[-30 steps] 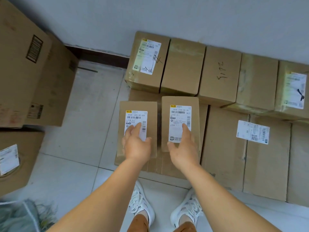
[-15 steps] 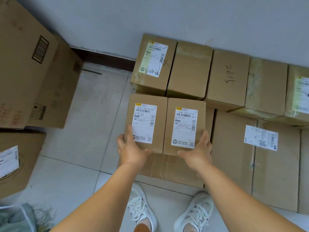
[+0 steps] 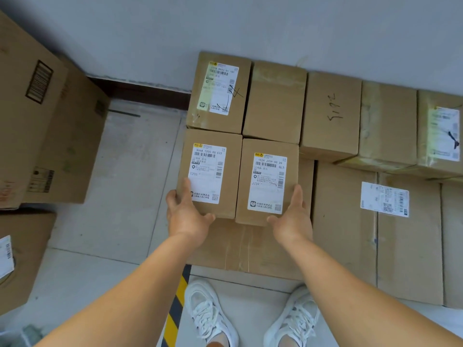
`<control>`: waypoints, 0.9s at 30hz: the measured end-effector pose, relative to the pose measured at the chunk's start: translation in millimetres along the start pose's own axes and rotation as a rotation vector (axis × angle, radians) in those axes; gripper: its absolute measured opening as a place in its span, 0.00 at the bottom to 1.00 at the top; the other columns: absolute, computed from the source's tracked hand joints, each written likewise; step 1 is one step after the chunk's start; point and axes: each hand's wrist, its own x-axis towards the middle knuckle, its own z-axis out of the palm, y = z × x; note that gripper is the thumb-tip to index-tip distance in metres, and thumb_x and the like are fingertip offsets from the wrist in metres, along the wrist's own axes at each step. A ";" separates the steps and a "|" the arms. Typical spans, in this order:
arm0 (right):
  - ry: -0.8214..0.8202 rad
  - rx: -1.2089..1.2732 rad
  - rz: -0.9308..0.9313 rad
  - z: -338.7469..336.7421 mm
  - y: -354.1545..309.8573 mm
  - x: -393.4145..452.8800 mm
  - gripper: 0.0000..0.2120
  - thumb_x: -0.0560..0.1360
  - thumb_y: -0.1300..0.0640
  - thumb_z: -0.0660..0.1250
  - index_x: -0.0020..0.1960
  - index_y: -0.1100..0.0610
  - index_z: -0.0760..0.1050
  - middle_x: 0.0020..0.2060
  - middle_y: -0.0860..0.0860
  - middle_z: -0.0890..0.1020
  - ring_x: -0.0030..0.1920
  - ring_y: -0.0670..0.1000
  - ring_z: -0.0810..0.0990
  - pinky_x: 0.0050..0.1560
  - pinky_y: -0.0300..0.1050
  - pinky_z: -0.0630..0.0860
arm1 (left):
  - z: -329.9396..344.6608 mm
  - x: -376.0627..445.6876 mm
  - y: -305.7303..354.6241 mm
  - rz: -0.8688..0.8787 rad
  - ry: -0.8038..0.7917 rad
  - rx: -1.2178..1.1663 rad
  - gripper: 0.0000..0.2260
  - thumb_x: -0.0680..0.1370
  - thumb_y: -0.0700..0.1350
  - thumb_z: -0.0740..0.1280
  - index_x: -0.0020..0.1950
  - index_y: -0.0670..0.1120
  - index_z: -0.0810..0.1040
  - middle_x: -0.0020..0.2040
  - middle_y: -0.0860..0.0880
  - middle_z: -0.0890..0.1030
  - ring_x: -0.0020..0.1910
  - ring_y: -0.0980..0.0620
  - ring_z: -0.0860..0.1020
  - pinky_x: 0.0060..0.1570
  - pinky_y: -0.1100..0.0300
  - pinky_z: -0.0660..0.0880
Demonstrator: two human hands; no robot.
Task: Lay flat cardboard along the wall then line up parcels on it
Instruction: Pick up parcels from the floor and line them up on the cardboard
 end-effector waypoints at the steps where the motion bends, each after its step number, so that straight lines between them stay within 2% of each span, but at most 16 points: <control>1: -0.011 -0.014 -0.005 0.4 0.4 0.4 0.46 0.76 0.61 0.67 0.78 0.48 0.37 0.74 0.50 0.58 0.46 0.47 0.67 0.35 0.36 0.64 | 0.5 0.1 -0.3 -0.004 -0.010 0.011 0.44 0.72 0.42 0.72 0.77 0.58 0.47 0.72 0.52 0.51 0.67 0.44 0.67 0.66 0.47 0.69; 3: -0.038 -0.026 -0.013 -0.8 1.4 0.0 0.48 0.75 0.60 0.69 0.78 0.47 0.35 0.74 0.50 0.59 0.49 0.47 0.70 0.41 0.38 0.66 | -0.5 -0.4 0.7 -0.015 -0.029 0.033 0.44 0.73 0.44 0.72 0.77 0.58 0.45 0.74 0.52 0.49 0.70 0.44 0.63 0.69 0.47 0.66; 5: -0.065 -0.017 -0.017 -5.2 0.9 -1.9 0.49 0.75 0.59 0.69 0.78 0.47 0.35 0.75 0.49 0.58 0.57 0.49 0.73 0.44 0.39 0.68 | -3.8 -1.8 3.1 -0.032 -0.045 0.063 0.43 0.74 0.47 0.72 0.77 0.58 0.44 0.75 0.51 0.48 0.74 0.44 0.58 0.70 0.46 0.63; 8: -0.071 -0.025 -0.058 -13.6 -2.0 -11.4 0.46 0.75 0.55 0.70 0.78 0.46 0.40 0.77 0.47 0.53 0.65 0.50 0.71 0.42 0.37 0.68 | -8.7 -20.0 12.9 -0.014 -0.026 0.175 0.40 0.75 0.54 0.68 0.77 0.58 0.44 0.77 0.49 0.43 0.77 0.45 0.44 0.74 0.45 0.53; 9: -0.052 -0.023 -0.082 -17.5 -4.7 -16.2 0.44 0.75 0.53 0.69 0.79 0.46 0.41 0.77 0.46 0.51 0.67 0.50 0.70 0.45 0.38 0.69 | -8.4 -28.7 18.7 0.001 -0.007 0.163 0.39 0.76 0.55 0.67 0.77 0.58 0.44 0.77 0.49 0.43 0.77 0.46 0.43 0.74 0.45 0.50; 11: 0.010 -0.007 -0.135 -27.5 -10.0 -28.5 0.42 0.75 0.51 0.68 0.78 0.46 0.44 0.77 0.45 0.49 0.72 0.50 0.64 0.60 0.45 0.70 | -6.4 -53.3 33.5 0.047 0.027 0.090 0.36 0.77 0.55 0.66 0.78 0.57 0.47 0.78 0.48 0.46 0.77 0.47 0.46 0.74 0.45 0.50; 13: 0.055 0.012 -0.183 -41.8 -11.7 -45.4 0.40 0.75 0.50 0.67 0.78 0.46 0.47 0.78 0.45 0.49 0.75 0.50 0.57 0.70 0.50 0.65 | -6.3 -81.8 49.1 0.105 0.024 0.016 0.34 0.77 0.53 0.66 0.78 0.56 0.51 0.78 0.49 0.49 0.76 0.48 0.48 0.73 0.45 0.54; 17: 0.100 -0.018 -0.252 -90.9 -14.2 -84.1 0.35 0.76 0.49 0.66 0.77 0.46 0.52 0.77 0.44 0.51 0.76 0.49 0.55 0.72 0.51 0.62 | -18.2 -134.5 91.7 0.206 -0.024 -0.070 0.33 0.77 0.49 0.68 0.77 0.52 0.55 0.77 0.49 0.54 0.76 0.50 0.54 0.72 0.51 0.58; 21: 0.144 -0.012 -0.278 -159.5 -16.2 -125.9 0.34 0.77 0.49 0.65 0.77 0.46 0.52 0.77 0.44 0.51 0.76 0.49 0.54 0.72 0.49 0.60 | -40.2 -193.7 152.2 0.285 -0.018 -0.079 0.31 0.77 0.49 0.67 0.77 0.52 0.57 0.75 0.52 0.59 0.73 0.52 0.59 0.66 0.56 0.63; 27: 0.226 0.075 -0.243 -245.2 -9.8 -189.2 0.34 0.78 0.49 0.64 0.78 0.48 0.51 0.77 0.44 0.50 0.76 0.49 0.55 0.70 0.49 0.63 | -62.9 -270.1 224.6 0.407 -0.058 -0.044 0.29 0.78 0.50 0.66 0.77 0.51 0.58 0.75 0.52 0.61 0.72 0.51 0.62 0.68 0.53 0.64</control>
